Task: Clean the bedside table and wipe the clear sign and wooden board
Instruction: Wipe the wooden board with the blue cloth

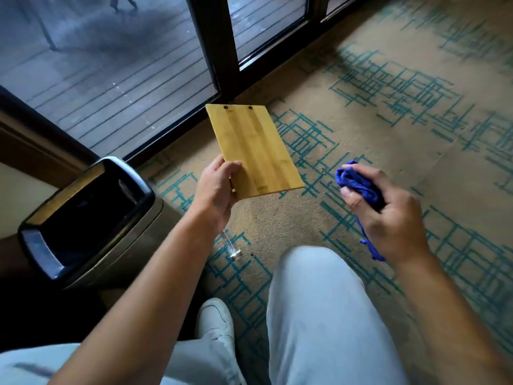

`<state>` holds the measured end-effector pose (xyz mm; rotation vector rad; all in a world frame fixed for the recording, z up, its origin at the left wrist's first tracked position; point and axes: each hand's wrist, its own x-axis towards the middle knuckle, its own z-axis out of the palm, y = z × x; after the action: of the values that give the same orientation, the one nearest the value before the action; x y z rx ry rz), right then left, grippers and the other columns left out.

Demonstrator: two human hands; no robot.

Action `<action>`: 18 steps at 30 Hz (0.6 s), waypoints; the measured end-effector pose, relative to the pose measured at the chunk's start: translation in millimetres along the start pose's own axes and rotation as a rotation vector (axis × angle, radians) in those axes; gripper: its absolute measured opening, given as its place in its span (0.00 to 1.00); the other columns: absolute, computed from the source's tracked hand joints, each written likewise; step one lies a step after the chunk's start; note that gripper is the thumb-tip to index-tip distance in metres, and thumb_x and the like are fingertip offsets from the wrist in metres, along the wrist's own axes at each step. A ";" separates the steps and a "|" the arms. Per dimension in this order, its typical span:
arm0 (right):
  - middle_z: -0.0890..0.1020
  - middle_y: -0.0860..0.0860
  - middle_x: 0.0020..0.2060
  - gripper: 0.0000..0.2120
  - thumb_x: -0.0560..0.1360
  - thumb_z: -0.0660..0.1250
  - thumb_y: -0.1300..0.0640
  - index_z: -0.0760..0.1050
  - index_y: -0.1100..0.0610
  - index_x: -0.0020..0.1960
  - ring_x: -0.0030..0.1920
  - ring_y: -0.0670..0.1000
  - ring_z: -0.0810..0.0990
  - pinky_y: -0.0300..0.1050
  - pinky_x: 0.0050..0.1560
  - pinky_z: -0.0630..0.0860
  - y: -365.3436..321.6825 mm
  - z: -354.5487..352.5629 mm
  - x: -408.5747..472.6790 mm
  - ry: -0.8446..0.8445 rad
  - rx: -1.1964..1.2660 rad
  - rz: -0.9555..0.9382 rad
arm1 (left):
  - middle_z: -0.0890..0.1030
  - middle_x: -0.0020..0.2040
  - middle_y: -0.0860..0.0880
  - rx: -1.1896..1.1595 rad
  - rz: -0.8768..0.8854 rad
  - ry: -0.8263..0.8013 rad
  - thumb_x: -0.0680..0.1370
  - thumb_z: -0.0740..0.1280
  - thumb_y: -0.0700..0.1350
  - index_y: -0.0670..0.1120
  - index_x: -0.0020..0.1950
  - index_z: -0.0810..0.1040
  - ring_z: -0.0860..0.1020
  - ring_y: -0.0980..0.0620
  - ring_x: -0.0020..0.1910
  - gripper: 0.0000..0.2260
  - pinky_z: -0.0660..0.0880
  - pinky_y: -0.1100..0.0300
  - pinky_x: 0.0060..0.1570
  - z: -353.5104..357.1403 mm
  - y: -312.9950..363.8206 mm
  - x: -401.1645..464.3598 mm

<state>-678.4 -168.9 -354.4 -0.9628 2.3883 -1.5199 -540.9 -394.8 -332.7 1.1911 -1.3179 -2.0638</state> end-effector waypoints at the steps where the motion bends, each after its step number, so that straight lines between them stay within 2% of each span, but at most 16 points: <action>1: 0.84 0.39 0.48 0.17 0.73 0.68 0.43 0.78 0.40 0.61 0.47 0.32 0.79 0.28 0.53 0.72 7.7 -0.4 -0.7 0.003 -0.005 0.017 | 0.81 0.47 0.48 -0.001 -0.029 -0.021 0.82 0.60 0.37 0.47 0.58 0.79 0.80 0.52 0.41 0.10 0.83 0.53 0.39 -1.2 -15.3 7.8; 5: 0.84 0.41 0.51 0.20 0.72 0.68 0.41 0.79 0.45 0.63 0.51 0.41 0.82 0.34 0.57 0.74 40.6 6.7 -4.6 -0.063 -0.060 0.104 | 0.83 0.56 0.48 0.007 -0.163 0.007 0.85 0.58 0.39 0.48 0.66 0.75 0.82 0.48 0.51 0.12 0.83 0.48 0.49 -9.8 -81.7 24.0; 7: 0.85 0.42 0.53 0.21 0.72 0.68 0.42 0.79 0.46 0.63 0.53 0.42 0.82 0.35 0.59 0.74 50.0 9.4 -8.3 -0.097 -0.075 0.132 | 0.82 0.60 0.47 0.012 -0.210 0.023 0.86 0.58 0.40 0.49 0.66 0.74 0.82 0.47 0.55 0.11 0.83 0.50 0.46 -12.2 -110.7 26.7; 9: 0.84 0.41 0.54 0.19 0.73 0.70 0.44 0.78 0.44 0.64 0.54 0.43 0.82 0.37 0.60 0.74 59.2 12.7 -12.1 -0.109 -0.100 0.163 | 0.81 0.60 0.47 0.031 -0.252 0.042 0.86 0.58 0.41 0.50 0.65 0.74 0.82 0.48 0.53 0.10 0.83 0.52 0.41 -14.1 -137.8 32.3; 13: 0.82 0.40 0.54 0.20 0.73 0.71 0.47 0.75 0.45 0.63 0.54 0.42 0.81 0.38 0.60 0.73 75.0 18.7 -23.7 -0.085 -0.096 0.220 | 0.81 0.55 0.51 0.037 -0.324 0.094 0.86 0.59 0.42 0.48 0.69 0.73 0.81 0.53 0.48 0.13 0.79 0.55 0.40 -15.7 -183.3 45.8; 18: 0.83 0.43 0.54 0.19 0.72 0.71 0.46 0.76 0.46 0.62 0.55 0.43 0.81 0.33 0.58 0.72 91.0 25.8 -43.6 -0.130 -0.097 0.305 | 0.79 0.61 0.49 0.009 -0.386 0.111 0.86 0.58 0.44 0.48 0.72 0.71 0.80 0.51 0.51 0.14 0.79 0.53 0.42 -16.5 -216.9 64.4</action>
<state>-672.4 -137.3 -453.5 -0.6527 2.4005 -1.2063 -541.4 -348.5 -554.7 1.6451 -1.1141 -2.2084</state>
